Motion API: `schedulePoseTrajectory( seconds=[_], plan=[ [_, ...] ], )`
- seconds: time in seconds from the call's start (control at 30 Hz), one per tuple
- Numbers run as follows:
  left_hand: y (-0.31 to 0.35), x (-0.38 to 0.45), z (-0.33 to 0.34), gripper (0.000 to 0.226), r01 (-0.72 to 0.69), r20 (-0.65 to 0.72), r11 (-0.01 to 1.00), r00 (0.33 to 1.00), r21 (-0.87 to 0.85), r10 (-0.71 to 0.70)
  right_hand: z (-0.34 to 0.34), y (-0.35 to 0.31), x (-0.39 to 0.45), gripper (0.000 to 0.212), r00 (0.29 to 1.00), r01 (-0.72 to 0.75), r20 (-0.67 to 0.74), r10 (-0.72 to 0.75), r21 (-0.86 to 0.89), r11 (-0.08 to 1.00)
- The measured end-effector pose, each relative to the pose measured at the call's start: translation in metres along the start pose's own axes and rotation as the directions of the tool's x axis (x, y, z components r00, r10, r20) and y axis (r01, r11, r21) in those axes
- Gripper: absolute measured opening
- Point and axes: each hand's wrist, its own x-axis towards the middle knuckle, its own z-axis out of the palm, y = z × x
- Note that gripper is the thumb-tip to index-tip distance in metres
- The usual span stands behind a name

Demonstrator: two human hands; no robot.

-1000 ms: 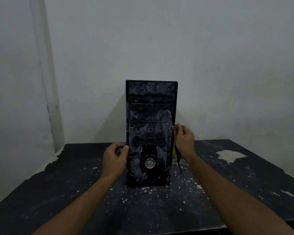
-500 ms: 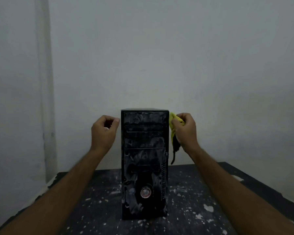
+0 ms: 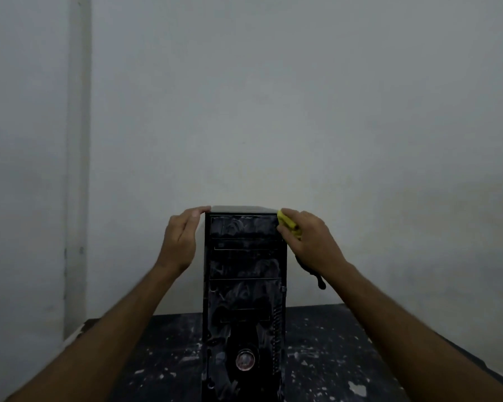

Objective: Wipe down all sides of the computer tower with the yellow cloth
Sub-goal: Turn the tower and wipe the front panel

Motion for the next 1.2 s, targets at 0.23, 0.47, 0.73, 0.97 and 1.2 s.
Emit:
schedulePoseTrajectory(
  seconds=[0.23, 0.47, 0.73, 0.97, 1.2],
  plan=[
    [0.003, -0.001, 0.001, 0.047, 0.042, 0.054, 0.996, 0.998, -0.076, -0.038, 0.003, -0.011, 0.014, 0.019, 0.996, 0.084, 0.02, -0.084, -0.046, 0.995],
    [-0.002, 0.002, 0.004, 0.045, 0.044, 0.035, 0.994, 0.999, -0.097, -0.04, 0.004, -0.014, 0.016, 0.013, 0.998, 0.02, -0.063, -0.024, -0.058, 0.998],
    [0.001, 0.0, 0.003, 0.044, 0.068, 0.074, 0.992, 0.995, -0.108, -0.061, -0.003, -0.02, 0.021, 0.016, 0.998, 0.065, 0.0, -0.065, -0.124, 0.99],
    [-0.003, 0.003, 0.0, 0.044, 0.053, 0.083, 0.992, 0.996, -0.111, -0.044, -0.017, -0.021, 0.035, 0.018, 0.966, 0.216, 0.176, -0.187, -0.164, 0.962],
    [-0.002, 0.001, 0.002, 0.046, 0.062, 0.069, 0.99, 0.996, -0.128, -0.054, -0.017, -0.03, 0.043, 0.021, 0.929, 0.287, 0.281, -0.243, -0.128, 0.949]
  ],
)
